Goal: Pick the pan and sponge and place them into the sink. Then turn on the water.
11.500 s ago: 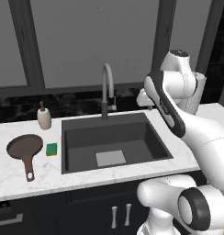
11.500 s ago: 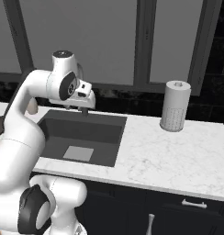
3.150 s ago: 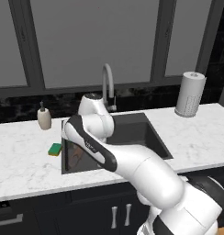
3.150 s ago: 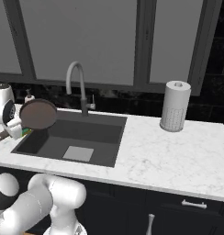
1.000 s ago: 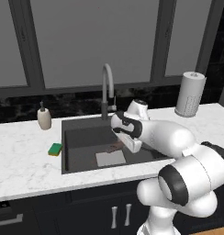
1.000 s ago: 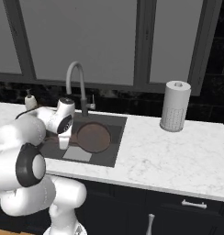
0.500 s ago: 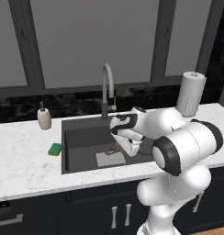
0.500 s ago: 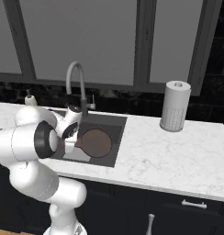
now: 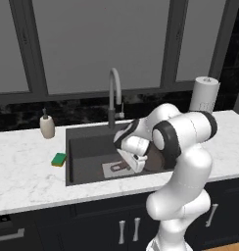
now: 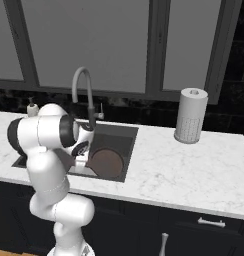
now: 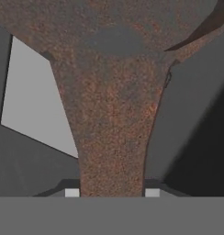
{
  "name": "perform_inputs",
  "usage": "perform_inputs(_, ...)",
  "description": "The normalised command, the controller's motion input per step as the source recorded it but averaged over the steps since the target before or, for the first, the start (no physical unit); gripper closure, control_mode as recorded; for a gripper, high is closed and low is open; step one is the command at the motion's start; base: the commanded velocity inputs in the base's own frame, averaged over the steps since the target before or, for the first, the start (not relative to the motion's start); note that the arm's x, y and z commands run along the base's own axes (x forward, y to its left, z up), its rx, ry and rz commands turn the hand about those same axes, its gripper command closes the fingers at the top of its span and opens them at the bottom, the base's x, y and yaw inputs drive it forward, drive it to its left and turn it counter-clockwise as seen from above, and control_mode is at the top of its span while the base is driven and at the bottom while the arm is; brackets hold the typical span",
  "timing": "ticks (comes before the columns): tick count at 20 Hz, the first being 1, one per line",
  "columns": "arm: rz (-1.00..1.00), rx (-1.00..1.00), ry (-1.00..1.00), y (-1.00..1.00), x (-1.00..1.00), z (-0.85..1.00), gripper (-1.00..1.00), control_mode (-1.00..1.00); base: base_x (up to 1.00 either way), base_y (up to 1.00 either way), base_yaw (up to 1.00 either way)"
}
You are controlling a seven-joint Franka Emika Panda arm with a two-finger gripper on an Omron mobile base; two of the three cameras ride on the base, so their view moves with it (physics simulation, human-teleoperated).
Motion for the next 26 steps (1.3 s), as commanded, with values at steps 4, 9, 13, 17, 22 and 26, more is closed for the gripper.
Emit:
perform_inputs(4, 0.00, 0.00, 0.00, 0.00, 0.24, -0.52, 1.00, -1.00, 0.00, 0.00, 0.00)
perform_inputs(9, 0.00, 0.02, -0.01, 0.00, 0.29, -0.38, 1.00, -1.00, 0.00, 0.00, 0.00)
perform_inputs(13, 0.00, 0.05, -0.05, 0.00, 0.30, -0.31, 1.00, -1.00, 0.00, 0.00, 0.00)
perform_inputs(17, 0.00, 0.06, -0.07, 0.00, 0.35, -0.32, 1.00, -1.00, 0.00, 0.00, 0.00)
perform_inputs(22, 0.00, 0.06, -0.07, 0.00, 0.39, -0.37, 1.00, -1.00, 0.00, 0.00, 0.00)
perform_inputs(26, 0.00, 0.06, -0.10, 0.00, 0.21, -0.27, 1.00, -1.00, 0.00, 0.00, 0.00)
